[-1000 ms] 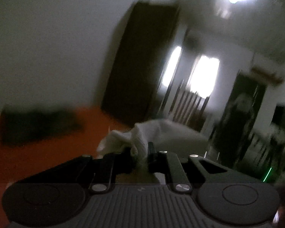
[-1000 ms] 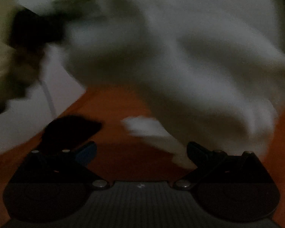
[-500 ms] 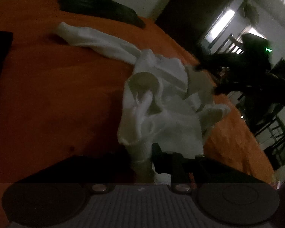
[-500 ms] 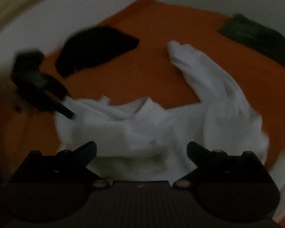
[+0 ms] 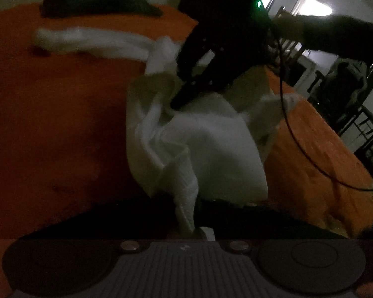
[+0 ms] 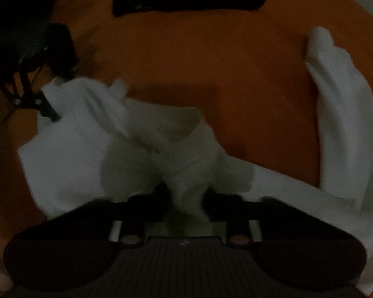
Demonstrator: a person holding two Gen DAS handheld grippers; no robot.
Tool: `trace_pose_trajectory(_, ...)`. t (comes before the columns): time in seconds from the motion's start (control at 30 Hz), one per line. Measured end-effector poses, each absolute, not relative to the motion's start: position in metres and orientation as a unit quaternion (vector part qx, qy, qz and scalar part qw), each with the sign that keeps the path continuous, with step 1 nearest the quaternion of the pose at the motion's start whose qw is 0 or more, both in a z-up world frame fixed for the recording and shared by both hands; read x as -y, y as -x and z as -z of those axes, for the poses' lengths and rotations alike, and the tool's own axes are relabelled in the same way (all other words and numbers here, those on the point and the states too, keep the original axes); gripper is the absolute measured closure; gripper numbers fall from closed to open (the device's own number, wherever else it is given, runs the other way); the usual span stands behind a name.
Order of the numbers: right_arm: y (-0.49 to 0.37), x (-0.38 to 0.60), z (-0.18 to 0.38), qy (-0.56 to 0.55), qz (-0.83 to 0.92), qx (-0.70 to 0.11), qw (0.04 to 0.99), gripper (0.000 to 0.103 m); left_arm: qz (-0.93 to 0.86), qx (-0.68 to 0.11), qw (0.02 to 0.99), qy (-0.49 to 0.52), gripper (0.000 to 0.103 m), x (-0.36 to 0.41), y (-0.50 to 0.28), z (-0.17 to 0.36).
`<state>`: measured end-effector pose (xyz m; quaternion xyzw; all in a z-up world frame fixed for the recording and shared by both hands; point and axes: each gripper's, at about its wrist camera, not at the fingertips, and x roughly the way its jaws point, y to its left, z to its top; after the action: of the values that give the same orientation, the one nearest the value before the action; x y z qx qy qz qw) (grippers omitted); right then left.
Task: Fold clothes
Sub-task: 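Raise the shirt with both grippers holding it apart to shake it out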
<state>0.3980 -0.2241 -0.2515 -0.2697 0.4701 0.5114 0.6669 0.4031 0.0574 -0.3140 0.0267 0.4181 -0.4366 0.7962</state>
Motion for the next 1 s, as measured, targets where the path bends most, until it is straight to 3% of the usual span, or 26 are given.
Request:
trace_pose_trajectory(0.13, -0.376, 0.256, 0.204, 0.229, -0.440, -0.342, 0.798, 0.096, 0.398, -0.335, 0.852, -0.054, 0.096, -0.077, -0.407, 0.264)
trace_pose_trajectory(0.27, -0.339, 0.284, 0.120, 0.170, -0.309, -0.160, 0.922, 0.096, 0.323, -0.207, 0.916, -0.115, 0.096, -0.069, -0.419, 0.168)
trace_pose_trajectory(0.4, -0.322, 0.290, 0.037, 0.104, -0.153, -0.009, 0.983, 0.096, 0.221, -0.064, 0.960, -0.160, 0.096, -0.031, -0.427, 0.062)
trace_pose_trajectory(0.53, -0.312, 0.294, -0.040, 0.041, -0.041, 0.109, 0.992, 0.096, 0.165, 0.039, 0.979, -0.110, 0.098, 0.001, -0.429, -0.038)
trace_pose_trajectory(0.67, -0.293, 0.300, -0.110, 0.022, 0.026, 0.199, 0.979, 0.096, 0.124, 0.123, 0.976, -0.134, 0.098, 0.023, -0.414, -0.109)
trace_pose_trajectory(1.0, -0.213, 0.286, -0.210, 0.049, 0.082, 0.365, 0.926, 0.096, 0.040, 0.277, 0.953, -0.114, 0.098, 0.061, -0.348, -0.217)
